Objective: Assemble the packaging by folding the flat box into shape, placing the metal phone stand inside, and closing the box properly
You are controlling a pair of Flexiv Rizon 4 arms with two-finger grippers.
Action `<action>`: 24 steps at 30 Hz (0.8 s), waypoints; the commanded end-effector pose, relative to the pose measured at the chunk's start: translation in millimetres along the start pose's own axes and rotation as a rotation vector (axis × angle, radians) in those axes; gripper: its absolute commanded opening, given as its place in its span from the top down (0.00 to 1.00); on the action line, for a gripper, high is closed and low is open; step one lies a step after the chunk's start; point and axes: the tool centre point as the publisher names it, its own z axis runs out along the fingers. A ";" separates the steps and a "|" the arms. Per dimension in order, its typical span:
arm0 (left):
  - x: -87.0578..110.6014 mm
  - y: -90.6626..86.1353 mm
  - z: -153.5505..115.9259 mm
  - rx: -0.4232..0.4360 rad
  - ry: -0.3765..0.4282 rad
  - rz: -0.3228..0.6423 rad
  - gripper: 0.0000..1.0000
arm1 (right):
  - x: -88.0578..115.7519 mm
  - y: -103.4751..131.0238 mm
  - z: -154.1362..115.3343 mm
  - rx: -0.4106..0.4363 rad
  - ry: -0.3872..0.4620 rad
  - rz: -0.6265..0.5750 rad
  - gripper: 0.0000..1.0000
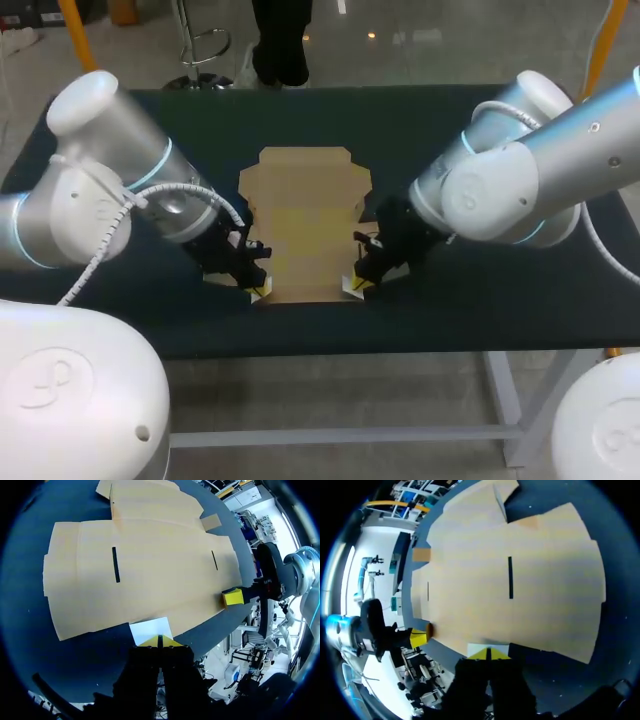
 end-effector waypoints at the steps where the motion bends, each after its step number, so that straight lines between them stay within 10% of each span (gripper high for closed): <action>1: 4.8 5.2 3.7 0.021 -0.030 -0.012 1.00 | 2.5 -0.8 3.8 -0.007 -0.022 0.005 1.00; 24: -1.3 2.8 22.5 0.085 -0.094 -0.072 1.00 | 1.1 -1.8 15.5 -0.005 -0.102 0.015 1.00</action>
